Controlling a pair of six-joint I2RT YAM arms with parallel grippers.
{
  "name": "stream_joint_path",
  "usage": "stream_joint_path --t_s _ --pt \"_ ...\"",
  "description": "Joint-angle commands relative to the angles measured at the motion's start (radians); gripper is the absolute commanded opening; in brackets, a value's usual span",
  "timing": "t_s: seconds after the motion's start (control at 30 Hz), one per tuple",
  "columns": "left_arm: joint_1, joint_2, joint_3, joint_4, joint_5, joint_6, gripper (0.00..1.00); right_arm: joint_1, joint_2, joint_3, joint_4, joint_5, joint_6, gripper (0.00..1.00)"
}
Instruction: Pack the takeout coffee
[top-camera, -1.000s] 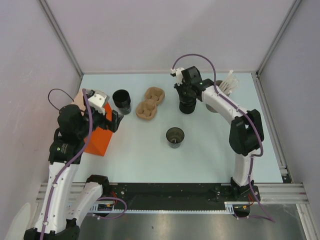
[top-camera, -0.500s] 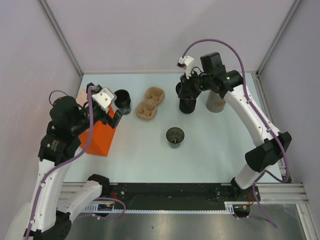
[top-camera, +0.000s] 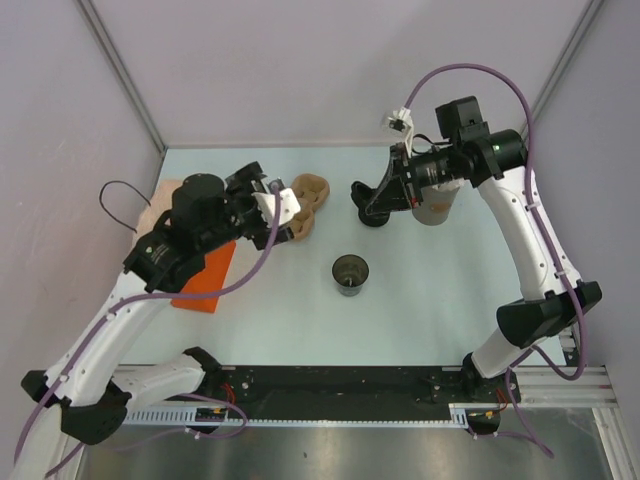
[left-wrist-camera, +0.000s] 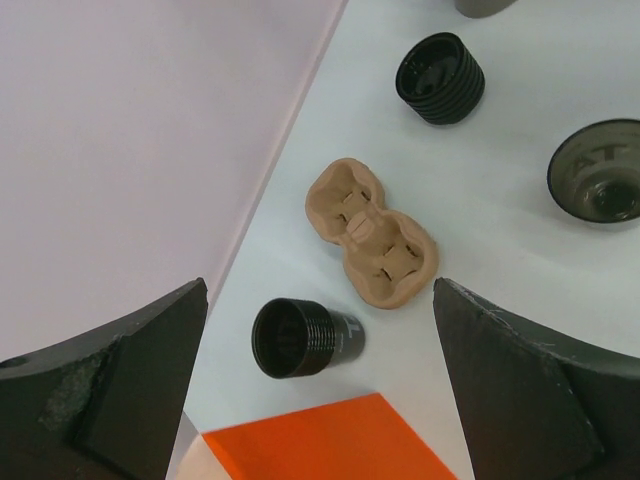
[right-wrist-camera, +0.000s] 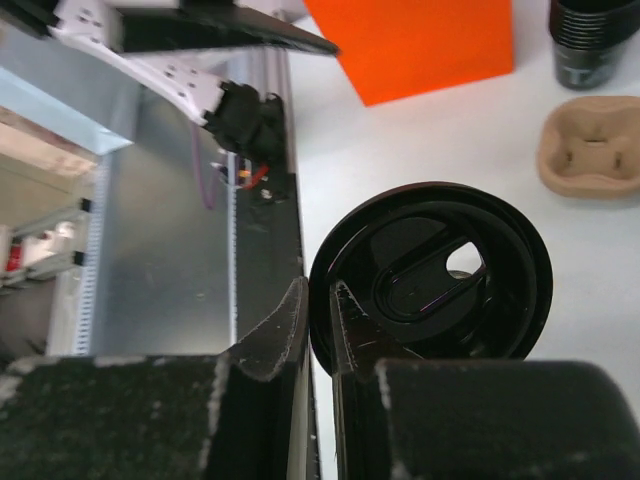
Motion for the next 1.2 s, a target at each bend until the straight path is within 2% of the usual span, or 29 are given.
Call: stream_joint_path --t_s 0.0,0.17,0.27,0.3,0.4,0.7,0.87,1.17 --pt "-0.054 0.021 -0.028 0.053 -0.026 0.202 1.00 -0.030 -0.025 -0.051 -0.090 -0.168 -0.058 0.14" --pt "-0.056 0.024 -0.036 0.087 0.116 0.177 1.00 -0.024 -0.068 -0.139 -0.067 -0.070 -0.060 0.16" --pt "-0.056 0.019 -0.038 0.079 0.288 0.162 1.00 -0.020 -0.051 -0.164 -0.096 -0.031 -0.074 0.16" --pt "-0.057 0.019 -0.044 0.079 0.398 0.160 1.00 -0.015 -0.042 -0.162 -0.115 -0.025 -0.097 0.16" --pt "-0.061 0.027 -0.077 0.090 0.559 0.179 1.00 0.012 -0.002 -0.177 -0.167 -0.007 -0.124 0.15" --pt "-0.137 0.071 -0.130 0.081 0.650 0.229 1.00 0.069 0.024 -0.231 -0.121 0.024 -0.114 0.15" --pt "-0.226 0.101 -0.153 0.111 0.545 0.246 1.00 0.088 0.057 -0.227 -0.126 0.022 -0.118 0.15" --pt "-0.274 0.144 -0.177 0.190 0.442 0.225 1.00 0.137 0.067 -0.224 -0.139 0.032 -0.132 0.14"
